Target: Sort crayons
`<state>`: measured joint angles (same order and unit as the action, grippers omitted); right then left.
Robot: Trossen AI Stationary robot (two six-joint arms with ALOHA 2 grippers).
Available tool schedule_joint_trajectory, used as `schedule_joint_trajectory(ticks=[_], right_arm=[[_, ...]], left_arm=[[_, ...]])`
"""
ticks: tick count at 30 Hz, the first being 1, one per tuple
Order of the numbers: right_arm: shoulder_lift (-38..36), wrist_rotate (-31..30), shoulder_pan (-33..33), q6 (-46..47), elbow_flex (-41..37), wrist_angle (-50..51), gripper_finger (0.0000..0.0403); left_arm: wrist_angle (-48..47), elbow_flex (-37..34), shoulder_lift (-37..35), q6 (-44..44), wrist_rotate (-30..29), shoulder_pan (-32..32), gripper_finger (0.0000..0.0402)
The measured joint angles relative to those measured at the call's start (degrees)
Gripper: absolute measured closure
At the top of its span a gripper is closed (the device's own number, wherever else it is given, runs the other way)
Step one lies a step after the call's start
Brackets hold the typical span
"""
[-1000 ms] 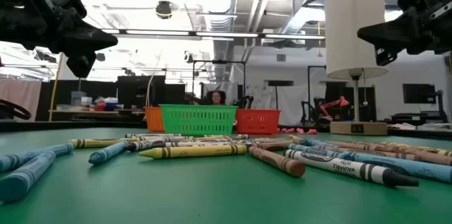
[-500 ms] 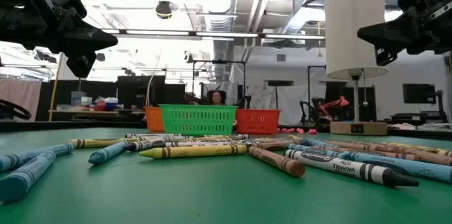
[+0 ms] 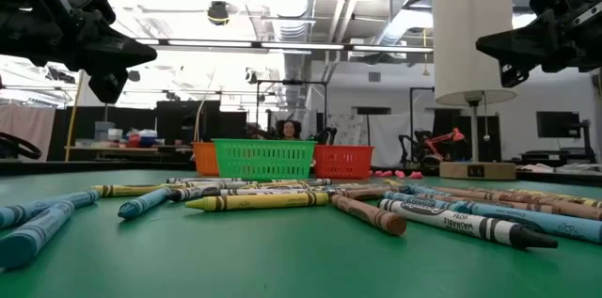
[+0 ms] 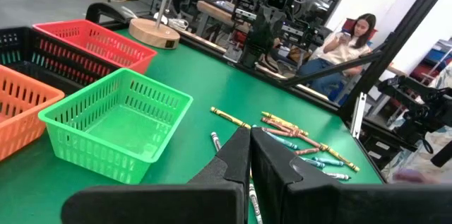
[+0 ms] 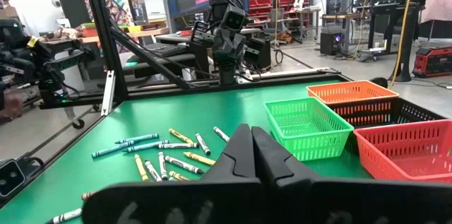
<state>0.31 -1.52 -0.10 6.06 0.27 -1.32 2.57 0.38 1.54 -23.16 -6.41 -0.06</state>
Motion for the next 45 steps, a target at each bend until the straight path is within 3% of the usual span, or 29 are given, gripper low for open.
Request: schedule_joint_trajectory(ticks=[24,31,35,37,40,45], right_arm=[[0.00,-0.16,0.01,-0.46,0.01,-0.91,0.0403],[-0.02,-0.21,-0.03,0.28,-0.02,-14.94,0.0403],[-0.02,-2.09,-0.28,-2.96,-0.02,-22.61,0.0403],[-0.02,-3.08,-0.44,-3.02,-0.02,-24.84,0.0403],[-0.01,-4.13,-0.40,-3.08,0.38,-23.86,0.0403],[0.14,-10.36,-0.44,-1.55,1.05,-22.61,0.0388]], left_arm=[[0.27,0.00,0.00,-2.70,-1.60,0.00,0.0401],[1.47,0.00,0.00,-7.70,-7.10,0.01,0.0401],[4.18,0.00,-0.05,-7.21,-19.67,0.22,0.0401],[5.39,0.00,-0.07,-7.34,-22.50,0.22,0.0401],[7.18,0.30,-0.11,-2.09,-21.86,0.19,0.0400],[8.96,3.19,-0.14,2.58,-15.83,0.11,0.0371]])
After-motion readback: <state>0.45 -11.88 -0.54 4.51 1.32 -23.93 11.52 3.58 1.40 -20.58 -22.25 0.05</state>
